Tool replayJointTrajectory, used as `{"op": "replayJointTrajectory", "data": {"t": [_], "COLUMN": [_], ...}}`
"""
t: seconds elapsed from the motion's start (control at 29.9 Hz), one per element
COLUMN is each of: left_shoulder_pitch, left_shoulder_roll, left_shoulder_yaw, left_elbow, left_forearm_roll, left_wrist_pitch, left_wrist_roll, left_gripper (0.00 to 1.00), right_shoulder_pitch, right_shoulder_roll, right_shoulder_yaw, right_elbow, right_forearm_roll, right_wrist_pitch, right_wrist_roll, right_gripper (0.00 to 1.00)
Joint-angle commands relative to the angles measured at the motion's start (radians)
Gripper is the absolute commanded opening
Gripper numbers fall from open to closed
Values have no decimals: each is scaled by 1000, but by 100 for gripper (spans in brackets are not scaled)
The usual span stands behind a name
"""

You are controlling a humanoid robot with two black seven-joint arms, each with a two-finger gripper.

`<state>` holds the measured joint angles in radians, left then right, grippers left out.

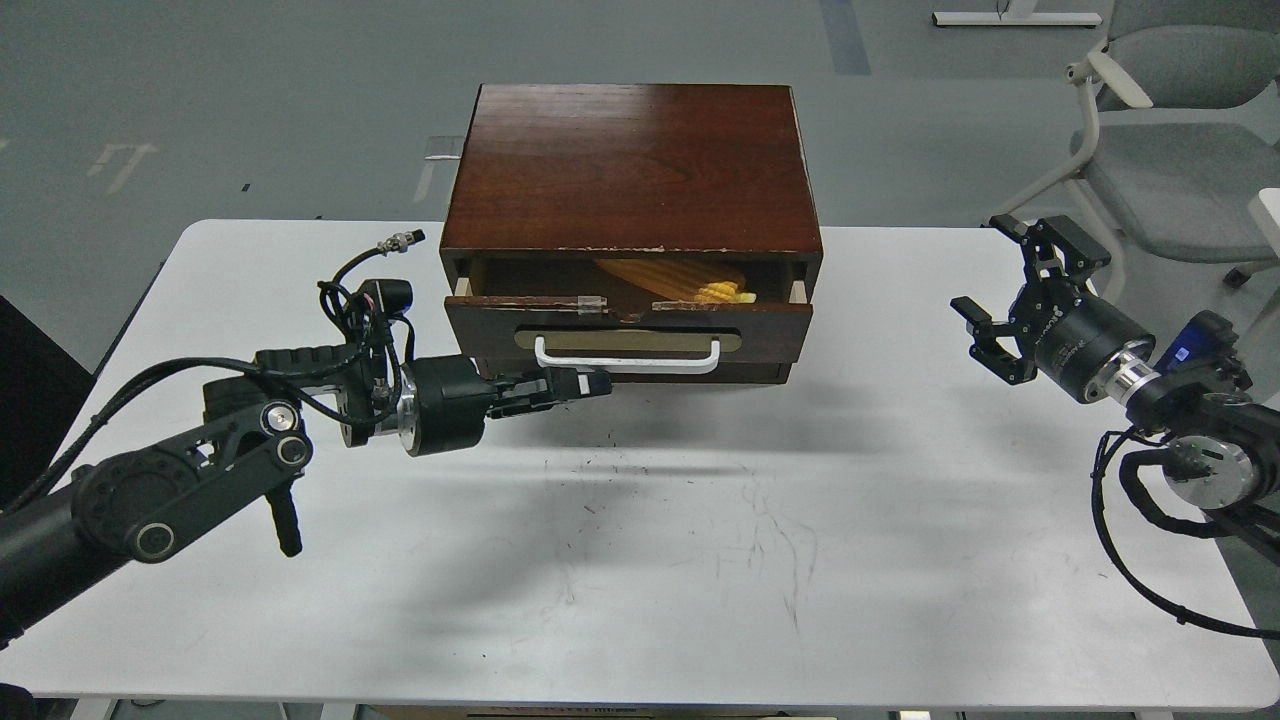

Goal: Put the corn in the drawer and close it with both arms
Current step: 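Push the drawer front with the left gripper into the box, then press the drawer fully shut with the left gripper and hold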

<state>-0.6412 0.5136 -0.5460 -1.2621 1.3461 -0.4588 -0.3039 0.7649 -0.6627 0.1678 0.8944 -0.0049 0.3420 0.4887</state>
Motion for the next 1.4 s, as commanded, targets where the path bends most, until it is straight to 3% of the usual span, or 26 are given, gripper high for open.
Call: {"op": "replayJointTrajectory", "data": {"t": [0.0,1.37], "left_shoulder_pitch": [0,-20], "left_shoulder_roll": [-1,-7], "left_shoulder_yaw": [0,-9], "left_elbow": [18,85], "left_forearm_roll": [-19,-76], "left_wrist_pitch": [8,-24], "left_wrist_roll": [0,-3], "left_gripper": [0,0], "right_shoulder_pitch": [-6,-10], "right_shoulder_roll": [0,-2], "right_shoulder_yaw": [-1,1], "right_elbow": [0,-2], "right_forearm_roll": [0,-1], "right_wrist_pitch": [0,-1], "right_wrist_roll": [0,0], "right_gripper": [100,100]}}
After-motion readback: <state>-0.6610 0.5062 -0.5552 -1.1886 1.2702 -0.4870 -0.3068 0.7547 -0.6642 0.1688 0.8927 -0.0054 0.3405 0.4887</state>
